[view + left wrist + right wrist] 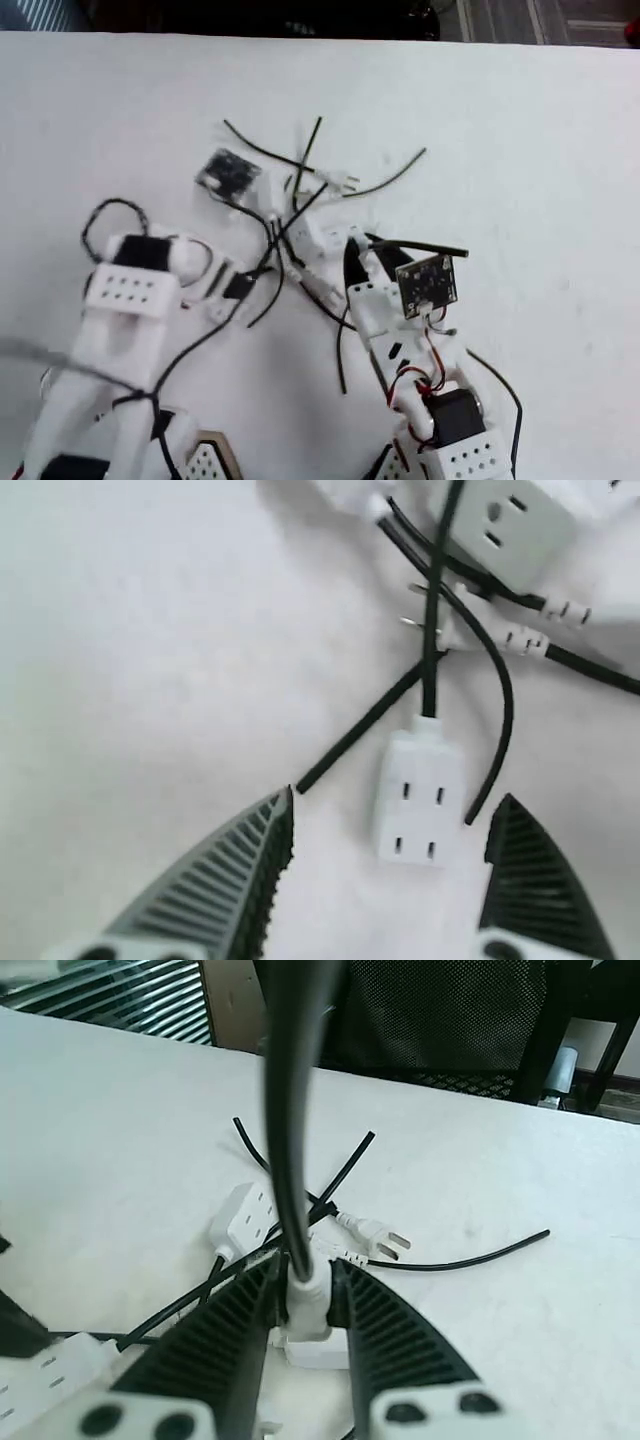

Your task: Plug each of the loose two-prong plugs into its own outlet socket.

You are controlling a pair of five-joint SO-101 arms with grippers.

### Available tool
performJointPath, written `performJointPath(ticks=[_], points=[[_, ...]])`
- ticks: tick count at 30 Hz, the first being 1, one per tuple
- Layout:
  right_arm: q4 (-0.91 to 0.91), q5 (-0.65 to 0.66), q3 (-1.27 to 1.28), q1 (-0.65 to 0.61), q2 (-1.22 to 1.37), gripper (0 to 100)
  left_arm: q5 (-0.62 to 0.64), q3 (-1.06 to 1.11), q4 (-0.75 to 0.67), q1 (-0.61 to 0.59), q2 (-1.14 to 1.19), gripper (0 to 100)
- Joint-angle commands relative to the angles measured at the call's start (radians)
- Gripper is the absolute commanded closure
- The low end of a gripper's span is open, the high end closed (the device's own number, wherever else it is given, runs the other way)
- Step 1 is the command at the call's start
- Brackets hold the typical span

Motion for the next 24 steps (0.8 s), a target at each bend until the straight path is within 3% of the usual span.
performJointPath(ticks=[1,4,9,16,24], points=[[0.116,0.012,-0.132,-0.076,0.013,98.1,0.018,-0.046,0.072,-0.143,-0.225,70],[0.2,0.057,-0.19,-0.196,0.021,98.1,0.02,0.037,0.068,-0.255,-0.367,70],[0.179,0.137,-0.206,-0.348,0.208,98.1,0.083,0.196,0.064,-0.409,-0.57,70],[0.111,0.137,-0.407,-0.481,0.61,98.1,0.163,0.408,-0.054,-0.496,-0.753,70],[-0.025,0.135,-0.523,-0.575,0.918,98.1,0.216,0.531,-0.216,-0.576,-0.773,70]])
